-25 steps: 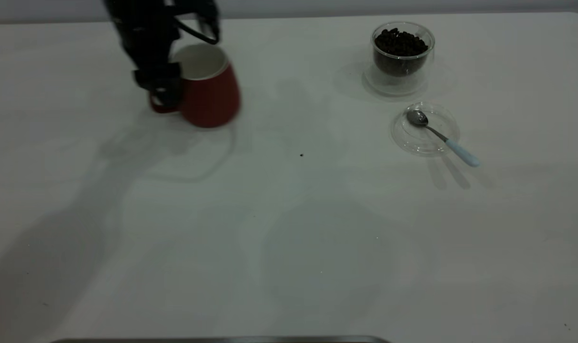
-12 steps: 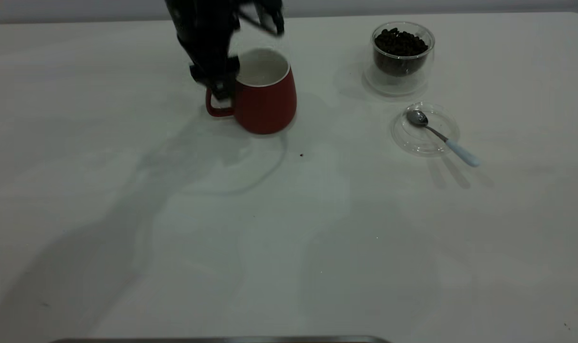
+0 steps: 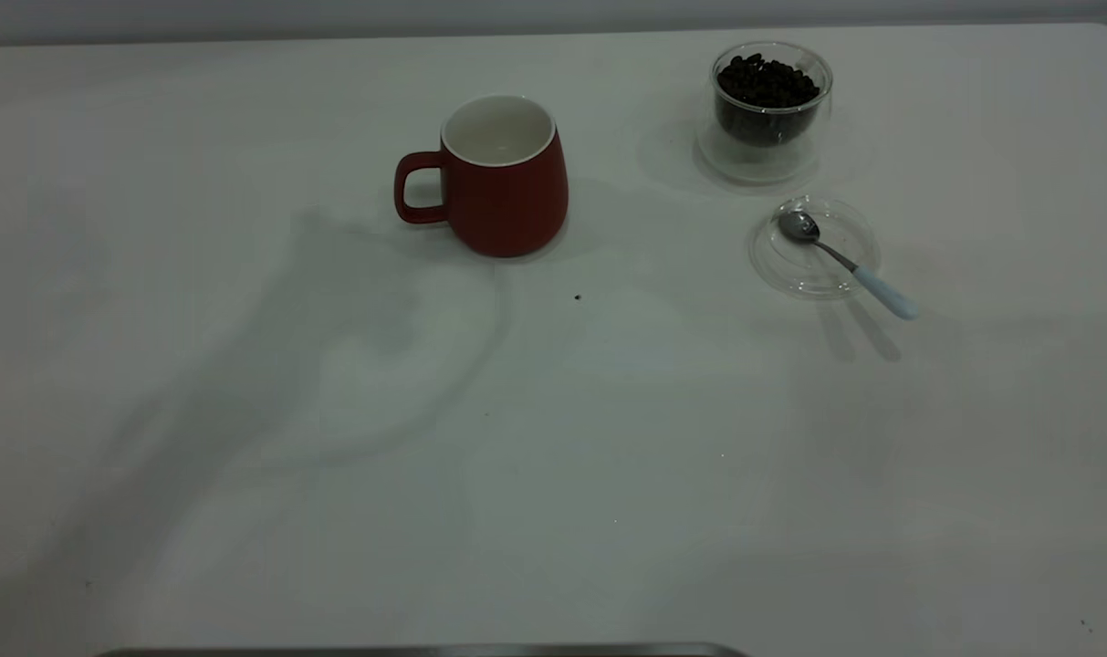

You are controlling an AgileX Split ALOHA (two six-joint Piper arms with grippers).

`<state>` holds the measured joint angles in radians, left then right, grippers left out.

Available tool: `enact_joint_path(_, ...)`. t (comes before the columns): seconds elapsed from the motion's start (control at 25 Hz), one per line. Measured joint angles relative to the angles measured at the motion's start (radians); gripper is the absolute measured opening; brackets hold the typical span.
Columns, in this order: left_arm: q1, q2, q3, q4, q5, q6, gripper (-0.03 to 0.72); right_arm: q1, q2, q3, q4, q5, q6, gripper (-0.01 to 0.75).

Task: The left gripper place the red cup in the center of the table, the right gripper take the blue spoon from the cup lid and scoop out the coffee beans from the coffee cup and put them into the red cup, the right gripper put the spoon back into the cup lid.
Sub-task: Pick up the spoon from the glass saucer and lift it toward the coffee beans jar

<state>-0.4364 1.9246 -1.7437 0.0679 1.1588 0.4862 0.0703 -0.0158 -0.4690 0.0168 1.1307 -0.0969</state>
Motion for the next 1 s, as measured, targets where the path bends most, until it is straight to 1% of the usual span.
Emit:
enact_joint_path(0.24, 0.0, -0.248, 0.0, -0.002, 0.005, -0.096, 0.587, 0.0, 0.0, 0.0, 0.0, 0.0, 0.0, 0.494)
enact_joint_path(0.36, 0.0, -0.357, 0.009, -0.03, 0.006, -0.115, 0.587, 0.0, 0.0, 0.0, 0.0, 0.0, 0.0, 0.494)
enact_joint_path(0.44, 0.0, -0.434, 0.045, -0.06, 0.006, -0.134, 0.587, 0.0, 0.0, 0.0, 0.0, 0.0, 0.0, 0.494)
enact_joint_path(0.64, 0.0, -0.67, 0.233, -0.116, 0.006, -0.183, 0.587, 0.0, 0.0, 0.0, -0.001, 0.0, 0.0, 0.494)
enact_joint_path(1.0, -0.001, -1.141, 0.651, -0.12, 0.006, -0.273, 0.587, 0.0, 0.0, 0.0, -0.001, 0.0, 0.0, 0.494)
